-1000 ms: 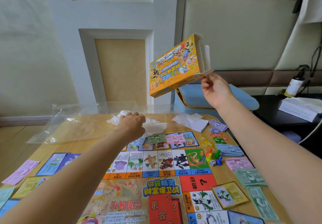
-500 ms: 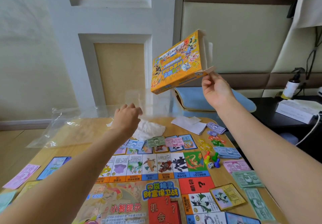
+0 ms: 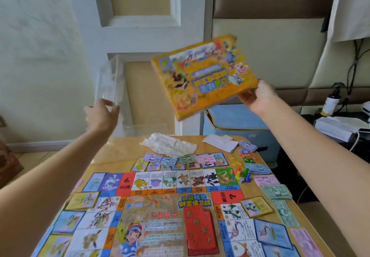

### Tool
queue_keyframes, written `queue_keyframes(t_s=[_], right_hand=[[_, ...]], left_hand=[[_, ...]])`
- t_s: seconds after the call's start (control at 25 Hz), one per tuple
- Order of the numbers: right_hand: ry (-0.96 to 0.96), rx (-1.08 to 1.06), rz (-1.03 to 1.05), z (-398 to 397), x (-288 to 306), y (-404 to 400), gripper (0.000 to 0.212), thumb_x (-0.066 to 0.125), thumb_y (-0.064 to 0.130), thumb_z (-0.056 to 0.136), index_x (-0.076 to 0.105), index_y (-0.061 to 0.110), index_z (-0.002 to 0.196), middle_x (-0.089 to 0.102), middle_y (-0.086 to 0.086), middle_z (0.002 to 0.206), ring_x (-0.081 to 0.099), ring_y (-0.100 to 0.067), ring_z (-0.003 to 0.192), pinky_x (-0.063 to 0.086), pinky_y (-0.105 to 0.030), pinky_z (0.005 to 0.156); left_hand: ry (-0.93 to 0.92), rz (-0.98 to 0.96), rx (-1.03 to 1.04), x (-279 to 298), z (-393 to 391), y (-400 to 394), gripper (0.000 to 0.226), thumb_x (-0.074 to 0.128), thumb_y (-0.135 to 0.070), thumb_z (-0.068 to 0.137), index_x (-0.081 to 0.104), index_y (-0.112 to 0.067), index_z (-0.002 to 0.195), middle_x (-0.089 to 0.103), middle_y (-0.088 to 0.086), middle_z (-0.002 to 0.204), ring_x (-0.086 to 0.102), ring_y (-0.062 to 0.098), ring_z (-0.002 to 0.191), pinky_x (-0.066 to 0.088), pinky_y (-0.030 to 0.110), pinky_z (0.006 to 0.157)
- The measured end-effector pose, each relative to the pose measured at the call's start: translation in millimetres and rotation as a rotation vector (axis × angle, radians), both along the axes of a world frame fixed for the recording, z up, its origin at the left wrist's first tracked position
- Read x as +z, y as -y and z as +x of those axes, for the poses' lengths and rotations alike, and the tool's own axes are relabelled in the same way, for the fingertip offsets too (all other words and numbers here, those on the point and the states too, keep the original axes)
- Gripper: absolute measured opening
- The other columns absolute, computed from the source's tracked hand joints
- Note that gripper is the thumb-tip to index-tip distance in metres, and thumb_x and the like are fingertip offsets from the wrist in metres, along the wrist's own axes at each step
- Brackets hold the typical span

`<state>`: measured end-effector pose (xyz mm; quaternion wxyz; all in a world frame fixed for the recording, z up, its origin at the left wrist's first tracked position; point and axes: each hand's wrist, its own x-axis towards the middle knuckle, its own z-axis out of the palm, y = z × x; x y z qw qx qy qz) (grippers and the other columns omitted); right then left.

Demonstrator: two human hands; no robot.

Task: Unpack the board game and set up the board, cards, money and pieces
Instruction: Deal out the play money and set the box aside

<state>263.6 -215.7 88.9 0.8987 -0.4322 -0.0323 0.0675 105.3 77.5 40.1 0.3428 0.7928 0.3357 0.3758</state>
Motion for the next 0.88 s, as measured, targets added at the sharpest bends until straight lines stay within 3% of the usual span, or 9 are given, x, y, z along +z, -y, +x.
queue_keyframes(t_s=[0.08, 0.12, 0.24, 0.36, 0.48, 0.6, 0.68, 0.76, 0.88], right_hand=[[0.039, 0.059, -0.187, -14.2, -7.0, -8.9, 0.033, 0.034, 0.01, 0.098, 0.05, 0.014, 0.069, 0.056, 0.004, 0.038, 0.056, -0.009, 0.039, 0.045, -0.015, 0.037], [0.074, 0.09, -0.269, -22.0, -10.2, -15.8, 0.032, 0.035, 0.008, 0.097, 0.048, 0.016, 0.069, 0.056, 0.005, 0.038, 0.055, -0.009, 0.04, 0.045, -0.015, 0.037], [0.219, 0.163, -0.456, -37.5, -18.6, -38.4, 0.027, 0.036, 0.006, 0.098, 0.042, 0.016, 0.073, 0.054, 0.002, 0.047, 0.053, -0.009, 0.041, 0.042, -0.014, 0.036], [0.295, 0.163, -0.6, -41.0, -30.4, -52.1, 0.026, 0.036, 0.012, 0.1, 0.04, 0.018, 0.075, 0.048, -0.003, 0.066, 0.049, -0.013, 0.054, 0.039, -0.013, 0.035], [0.283, 0.193, -0.607, -39.9, -38.5, -54.1, 0.026, 0.036, 0.011, 0.1, 0.042, 0.018, 0.075, 0.048, -0.004, 0.067, 0.05, -0.013, 0.053, 0.039, -0.013, 0.035], [0.253, 0.231, -0.712, -22.3, -49.1, -43.0, 0.023, 0.038, 0.008, 0.099, 0.054, 0.011, 0.083, 0.057, -0.01, 0.07, 0.061, -0.018, 0.053, 0.05, -0.021, 0.042], [0.311, 0.111, -1.183, 9.6, -68.7, -28.8, 0.023, 0.041, 0.009, 0.097, 0.061, 0.001, 0.089, 0.061, -0.017, 0.078, 0.062, -0.029, 0.071, 0.055, -0.031, 0.06], [0.411, 0.06, -1.695, 41.7, -94.5, -18.0, 0.026, 0.043, 0.011, 0.095, 0.064, 0.0, 0.083, 0.06, -0.018, 0.083, 0.056, -0.033, 0.082, 0.045, -0.031, 0.061], [0.432, 0.153, -1.973, 65.6, -126.1, -20.0, 0.026, 0.045, 0.023, 0.097, 0.063, 0.005, 0.098, 0.058, -0.017, 0.111, 0.055, -0.031, 0.099, 0.043, -0.029, 0.069]], left_hand=[[0.085, -0.107, -0.088, 10.9, -5.0, 14.6, 0.026, 0.051, -0.024, 0.095, 0.05, -0.008, 0.116, 0.048, 0.015, 0.106, 0.06, 0.014, 0.062, 0.055, 0.035, 0.062], [0.085, -0.114, -0.129, 14.8, -5.0, 25.0, 0.026, 0.048, -0.024, 0.096, 0.047, -0.009, 0.118, 0.048, 0.014, 0.102, 0.058, 0.015, 0.066, 0.055, 0.031, 0.055], [0.013, -0.042, -0.206, 19.2, 3.7, 49.0, 0.026, 0.042, -0.028, 0.096, 0.043, -0.015, 0.118, 0.057, 0.02, 0.101, 0.059, 0.032, 0.087, 0.05, 0.038, 0.071], [0.016, -0.169, -0.238, 22.2, 11.8, 58.7, 0.024, 0.039, -0.032, 0.096, 0.042, -0.017, 0.113, 0.055, 0.014, 0.097, 0.053, 0.027, 0.081, 0.041, 0.032, 0.072], [0.005, -0.136, -0.15, 20.0, 16.7, 61.2, 0.026, 0.037, -0.03, 0.096, 0.041, -0.011, 0.112, 0.054, 0.015, 0.107, 0.052, 0.031, 0.095, 0.035, 0.034, 0.077], [-0.058, -0.036, -0.045, 13.1, 20.9, 56.0, 0.032, 0.032, -0.024, 0.098, 0.038, -0.001, 0.119, 0.052, 0.026, 0.12, 0.049, 0.04, 0.109, 0.031, 0.036, 0.077], [-0.095, 0.008, -0.019, 11.3, 29.5, 52.2, 0.034, 0.029, -0.023, 0.099, 0.035, 0.001, 0.121, 0.051, 0.029, 0.122, 0.049, 0.042, 0.11, 0.029, 0.036, 0.075], [-0.135, 0.019, -0.015, 9.3, 44.0, 50.9, 0.035, 0.027, -0.023, 0.099, 0.033, 0.001, 0.123, 0.05, 0.03, 0.124, 0.049, 0.043, 0.112, 0.029, 0.036, 0.076], [-0.173, 0.074, -0.043, 1.8, 65.5, 52.6, 0.032, 0.026, -0.023, 0.098, 0.033, -0.001, 0.119, 0.052, 0.029, 0.122, 0.051, 0.043, 0.109, 0.034, 0.04, 0.079]])
